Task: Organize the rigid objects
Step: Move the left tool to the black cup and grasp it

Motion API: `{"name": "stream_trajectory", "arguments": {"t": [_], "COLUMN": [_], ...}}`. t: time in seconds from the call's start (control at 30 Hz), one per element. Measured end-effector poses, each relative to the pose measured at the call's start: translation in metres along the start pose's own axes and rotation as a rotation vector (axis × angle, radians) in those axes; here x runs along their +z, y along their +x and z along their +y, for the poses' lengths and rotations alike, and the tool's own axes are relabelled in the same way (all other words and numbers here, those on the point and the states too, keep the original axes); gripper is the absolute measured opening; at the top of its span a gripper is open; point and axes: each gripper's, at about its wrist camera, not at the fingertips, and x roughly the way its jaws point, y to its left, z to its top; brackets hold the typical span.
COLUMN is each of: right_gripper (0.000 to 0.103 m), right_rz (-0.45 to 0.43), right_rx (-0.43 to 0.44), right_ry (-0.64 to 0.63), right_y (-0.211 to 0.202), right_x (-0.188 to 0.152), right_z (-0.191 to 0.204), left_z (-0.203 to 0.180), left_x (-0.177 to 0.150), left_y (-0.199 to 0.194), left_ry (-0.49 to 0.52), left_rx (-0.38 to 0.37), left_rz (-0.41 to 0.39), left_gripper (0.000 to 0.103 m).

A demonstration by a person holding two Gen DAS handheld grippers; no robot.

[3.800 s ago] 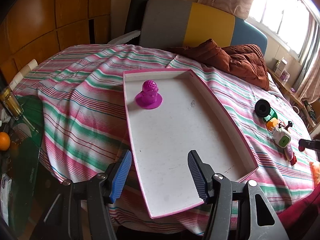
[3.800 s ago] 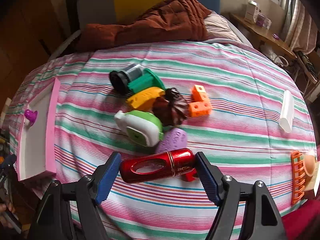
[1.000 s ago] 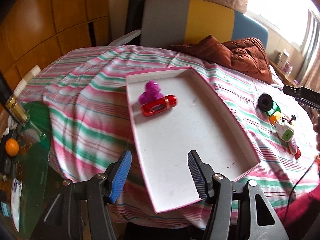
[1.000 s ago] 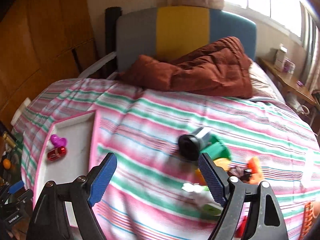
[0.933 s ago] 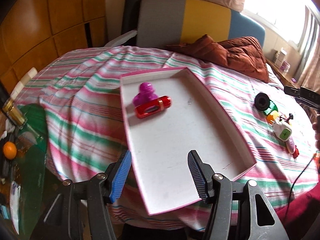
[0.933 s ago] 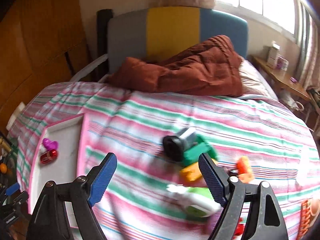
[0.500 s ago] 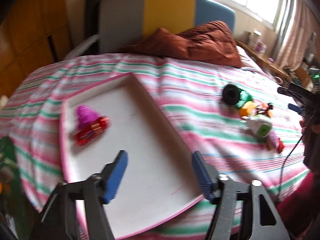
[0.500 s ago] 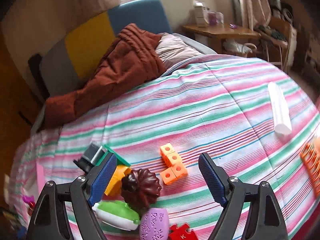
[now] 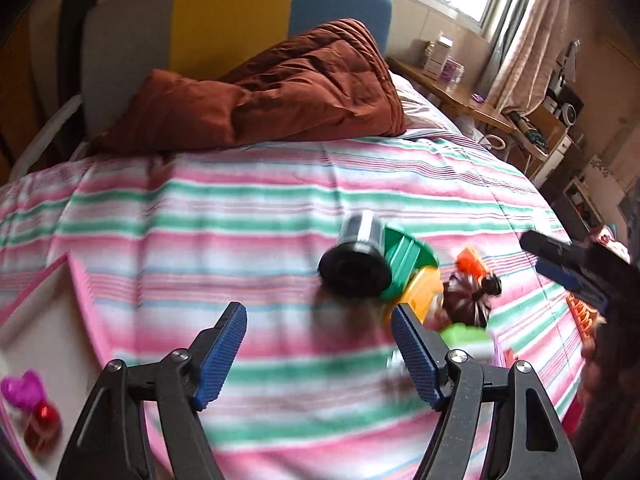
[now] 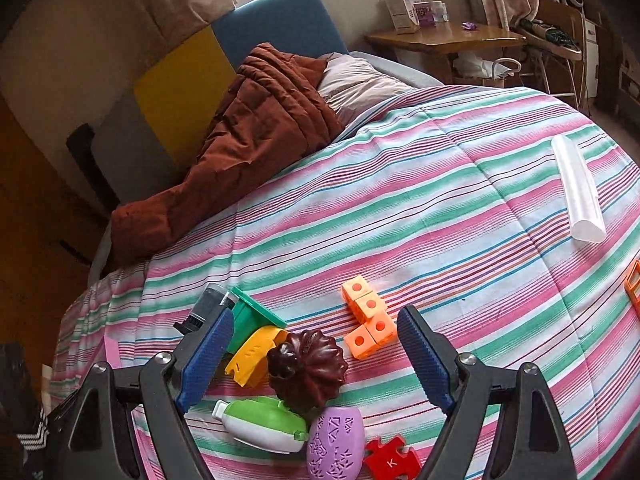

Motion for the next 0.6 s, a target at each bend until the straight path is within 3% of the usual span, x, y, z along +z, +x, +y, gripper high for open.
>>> {"name": "stream_trajectory", "arguments": {"t": [0.17, 0.33, 0.43, 0.6], "right_gripper": [0.085, 0.085, 0.085, 0.085], "right_rz": [0.024, 0.024, 0.025, 0.014], "right_rx": [0.023, 0.044, 0.05, 0.054], "right_ry": [0.013, 0.035, 0.063, 0.11], "right_y": [0.002, 0.0, -0.001, -0.002], "right_x": [0.0, 0.0, 0.002, 0.005], "right_z": [0.0, -0.003, -0.008, -0.019], "left_z": [-0.01, -0.019, -0.023, -0.013], "left_x": [0.037, 0.054, 0.05, 0.031], "left_y": [0.038, 0.087, 0.111, 0.097], "left_ry": [0.033, 0.075, 0.093, 0.036], "left_rx": [-0.026, -0.04, -0.04, -0.068], "left_rz": [0.042, 0.156, 0.221, 0.168], "left_gripper": [0.07, 0.068, 0.047, 0.043]}}
